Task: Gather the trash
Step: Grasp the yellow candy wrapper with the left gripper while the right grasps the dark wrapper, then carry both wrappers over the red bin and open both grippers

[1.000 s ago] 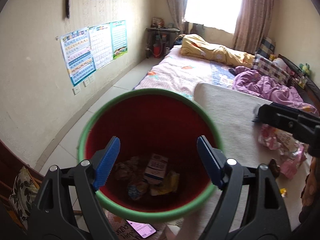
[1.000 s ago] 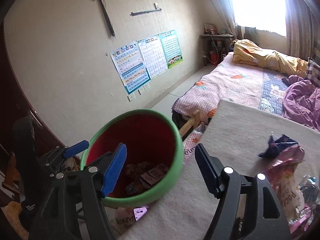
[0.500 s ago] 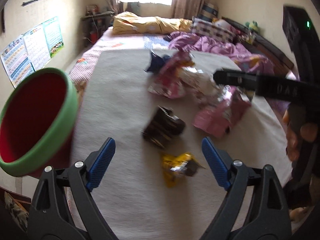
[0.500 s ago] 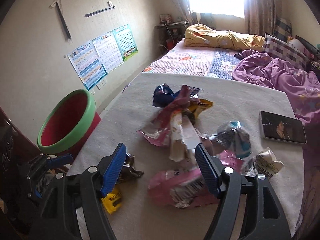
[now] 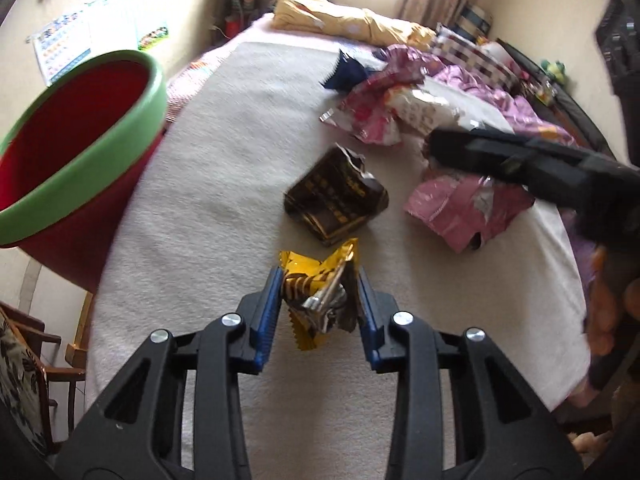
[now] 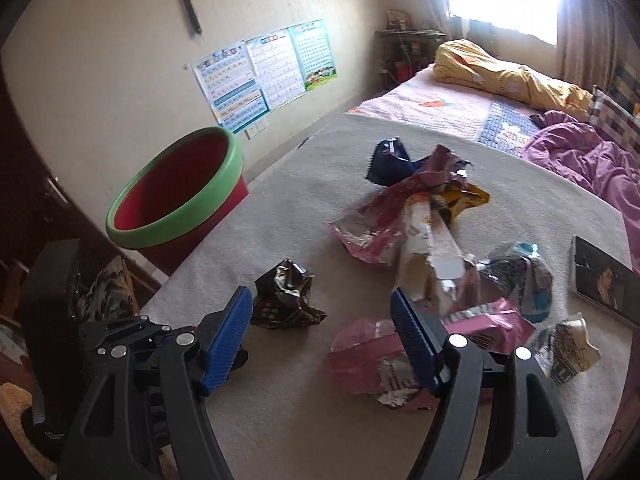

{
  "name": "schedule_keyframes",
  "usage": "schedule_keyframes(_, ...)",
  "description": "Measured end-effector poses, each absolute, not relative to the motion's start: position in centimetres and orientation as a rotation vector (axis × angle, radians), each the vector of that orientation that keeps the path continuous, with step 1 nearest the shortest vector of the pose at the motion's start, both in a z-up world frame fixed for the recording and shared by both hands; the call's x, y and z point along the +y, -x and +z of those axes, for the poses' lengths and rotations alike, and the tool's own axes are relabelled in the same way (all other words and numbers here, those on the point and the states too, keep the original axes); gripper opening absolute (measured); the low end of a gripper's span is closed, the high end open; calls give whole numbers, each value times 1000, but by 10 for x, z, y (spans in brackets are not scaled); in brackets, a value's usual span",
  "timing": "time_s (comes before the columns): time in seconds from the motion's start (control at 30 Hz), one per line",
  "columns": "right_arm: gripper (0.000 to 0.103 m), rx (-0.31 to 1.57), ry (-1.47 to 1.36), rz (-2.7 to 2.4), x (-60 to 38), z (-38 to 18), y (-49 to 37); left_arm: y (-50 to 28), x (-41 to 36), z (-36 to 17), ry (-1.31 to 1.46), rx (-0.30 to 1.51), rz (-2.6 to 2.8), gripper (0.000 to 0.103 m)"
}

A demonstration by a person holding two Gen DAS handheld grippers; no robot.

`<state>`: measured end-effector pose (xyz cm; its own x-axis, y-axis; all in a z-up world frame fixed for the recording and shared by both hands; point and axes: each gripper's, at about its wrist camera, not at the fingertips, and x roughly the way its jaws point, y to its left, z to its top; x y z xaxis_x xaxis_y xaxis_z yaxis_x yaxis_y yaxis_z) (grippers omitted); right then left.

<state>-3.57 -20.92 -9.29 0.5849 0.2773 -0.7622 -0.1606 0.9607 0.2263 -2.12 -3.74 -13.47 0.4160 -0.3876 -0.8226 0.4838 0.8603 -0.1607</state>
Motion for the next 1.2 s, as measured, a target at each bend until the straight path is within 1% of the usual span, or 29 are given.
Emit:
schedule_keyframes(0.23,69,1010,-80,310,-183,-123,7,21,-22,-130,-89,1008,-481,35)
schedule_keyframes(0.27,69,1019,-74,312,-181,-125,5,21,-19,-131,-85,1011,-472,36)
schedule_keyframes(0.4,69,1041,-89,311,-182,-134,1,23,-11,-131,-71,1010,-456,51)
schedule_keyframes(0.47,69,1043,-93,312,-182,-135,1,23,-9,-129,-64,1003,-455,56)
schedule_keyframes(0.53,68,1047,-95,317,-181,-135,0,24,-7,-129,-64,1004,-459,56)
schedule_keyframes(0.6,65,1051,-105,324,-181,-136,-1,26,-5,-130,-64,1012,-462,56)
schedule_keyframes(0.83,64,1052,-115,323,-179,-137,-2,37,5,-134,-65,1049,-477,57)
schedule_keyframes(0.87,62,1053,-116,323,-179,-137,-2,40,7,-132,-65,1047,-484,58)
schedule_keyframes(0.97,52,1057,-114,324,-180,-137,-2,46,11,-128,-70,1042,-498,60)
schedule_keyframes(1.0,41,1060,-113,327,-179,-137,-3,47,11,-129,-74,1043,-499,60)
schedule_keyframes(1.03,36,1064,-112,330,-178,-138,-4,47,11,-130,-73,1047,-499,60)
schedule_keyframes(1.07,27,1065,-110,329,-177,-138,-4,47,11,-132,-69,1053,-500,60)
schedule_keyframes(1.1,25,1066,-110,333,-177,-138,-4,47,10,-134,-67,1058,-501,60)
schedule_keyframes(1.17,24,1061,-114,342,-175,-137,-3,46,8,-137,-73,1064,-509,58)
schedule_keyframes(1.2,24,1054,-115,344,-175,-136,-2,46,7,-139,-76,1067,-508,52)
